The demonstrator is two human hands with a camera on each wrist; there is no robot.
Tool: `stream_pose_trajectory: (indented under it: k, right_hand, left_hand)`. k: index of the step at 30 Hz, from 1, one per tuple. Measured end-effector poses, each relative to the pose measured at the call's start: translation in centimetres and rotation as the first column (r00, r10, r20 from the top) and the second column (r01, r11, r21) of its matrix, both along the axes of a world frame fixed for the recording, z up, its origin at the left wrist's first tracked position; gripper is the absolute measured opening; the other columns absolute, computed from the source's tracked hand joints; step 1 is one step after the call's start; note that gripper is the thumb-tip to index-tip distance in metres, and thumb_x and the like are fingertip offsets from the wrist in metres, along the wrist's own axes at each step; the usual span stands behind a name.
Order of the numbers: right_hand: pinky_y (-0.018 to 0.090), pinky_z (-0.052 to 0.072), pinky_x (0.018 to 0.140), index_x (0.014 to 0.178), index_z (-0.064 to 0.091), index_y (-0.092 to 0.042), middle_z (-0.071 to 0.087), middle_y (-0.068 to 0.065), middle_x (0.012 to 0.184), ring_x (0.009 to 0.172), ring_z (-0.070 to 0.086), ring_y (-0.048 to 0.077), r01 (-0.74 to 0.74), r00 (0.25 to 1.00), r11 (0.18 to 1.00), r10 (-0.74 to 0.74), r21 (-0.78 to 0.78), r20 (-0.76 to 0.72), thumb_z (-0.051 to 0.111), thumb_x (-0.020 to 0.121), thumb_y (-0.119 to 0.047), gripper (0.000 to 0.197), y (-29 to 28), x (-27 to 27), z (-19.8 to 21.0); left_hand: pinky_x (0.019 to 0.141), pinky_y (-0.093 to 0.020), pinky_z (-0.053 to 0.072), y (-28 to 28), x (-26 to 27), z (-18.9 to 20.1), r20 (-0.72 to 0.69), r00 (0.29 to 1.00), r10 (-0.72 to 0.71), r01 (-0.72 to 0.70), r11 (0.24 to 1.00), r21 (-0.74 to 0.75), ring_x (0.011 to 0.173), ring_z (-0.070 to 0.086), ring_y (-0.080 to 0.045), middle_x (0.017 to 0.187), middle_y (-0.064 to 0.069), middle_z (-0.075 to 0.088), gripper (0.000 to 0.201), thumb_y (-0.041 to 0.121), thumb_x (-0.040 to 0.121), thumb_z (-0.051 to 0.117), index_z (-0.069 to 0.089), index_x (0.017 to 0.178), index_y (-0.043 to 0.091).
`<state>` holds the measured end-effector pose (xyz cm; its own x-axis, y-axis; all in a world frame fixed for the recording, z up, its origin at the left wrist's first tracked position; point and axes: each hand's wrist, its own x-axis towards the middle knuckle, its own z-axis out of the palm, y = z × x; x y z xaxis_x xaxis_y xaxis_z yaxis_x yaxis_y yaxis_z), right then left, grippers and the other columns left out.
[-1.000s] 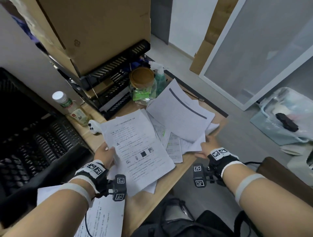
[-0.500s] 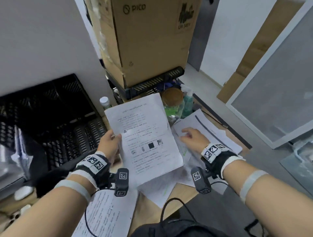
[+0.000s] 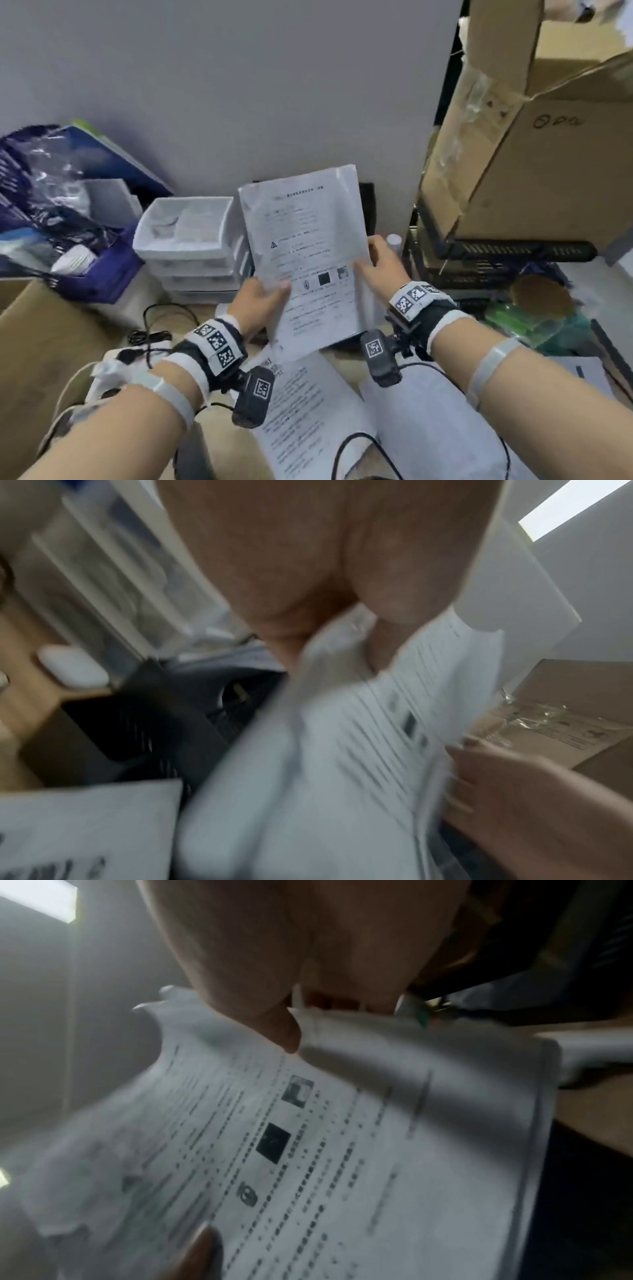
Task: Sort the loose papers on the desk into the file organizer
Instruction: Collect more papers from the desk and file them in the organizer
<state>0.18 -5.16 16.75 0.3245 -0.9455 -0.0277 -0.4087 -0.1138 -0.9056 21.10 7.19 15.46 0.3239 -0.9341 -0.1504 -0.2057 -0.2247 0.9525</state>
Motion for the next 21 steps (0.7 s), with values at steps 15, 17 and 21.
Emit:
stream_pose_trajectory:
  k: [15, 17, 21]
  right_hand:
    - [0.043, 0.056, 0.086, 0.108, 0.059, -0.009, 0.068, 0.009, 0.105, 0.097, 0.066, 0.028, -0.016, 0.999, 0.986, 0.009, 0.165, 0.044, 0.056, 0.084, -0.006, 0.024, 0.8, 7.7, 4.9]
    - [0.031, 0.048, 0.080, 0.107, 0.053, -0.016, 0.061, 0.001, 0.098, 0.093, 0.059, 0.022, -0.045, 0.998, 0.991, 0.049, 0.128, -0.026, 0.055, 0.090, -0.006, 0.020, 0.5, 6.3, 5.6]
    - [0.026, 0.044, 0.080, 0.106, 0.048, -0.018, 0.056, -0.011, 0.088, 0.090, 0.055, 0.015, -0.079, 0.996, 0.986, 0.073, 0.145, 0.042, 0.055, 0.093, -0.002, 0.023, 0.1, 5.3, 5.9]
  left_hand:
    - [0.126, -0.034, 0.022, -1.4, -0.5, -2.2, 0.512, 0.816, -0.269, 0.376, 0.919, -0.115, 0.154, 0.020, -0.006, 0.167, 0.006, 0.022, 0.090, 0.027, 0.092, 0.066, 0.009, 0.162, 0.026]
    - [0.126, -0.032, 0.019, -1.7, 0.4, -3.3, 0.374, 0.846, -0.381, 0.415, 0.910, -0.010, 0.153, 0.015, 0.000, 0.168, 0.014, 0.016, 0.109, 0.056, 0.080, 0.074, 0.003, 0.160, 0.036]
    - [0.128, -0.040, 0.014, -2.7, 3.3, -4.6, 0.448, 0.794, -0.412, 0.352, 0.911, 0.214, 0.157, 0.010, -0.011, 0.169, 0.006, 0.016, 0.111, 0.071, 0.073, 0.071, 0.014, 0.160, 0.033]
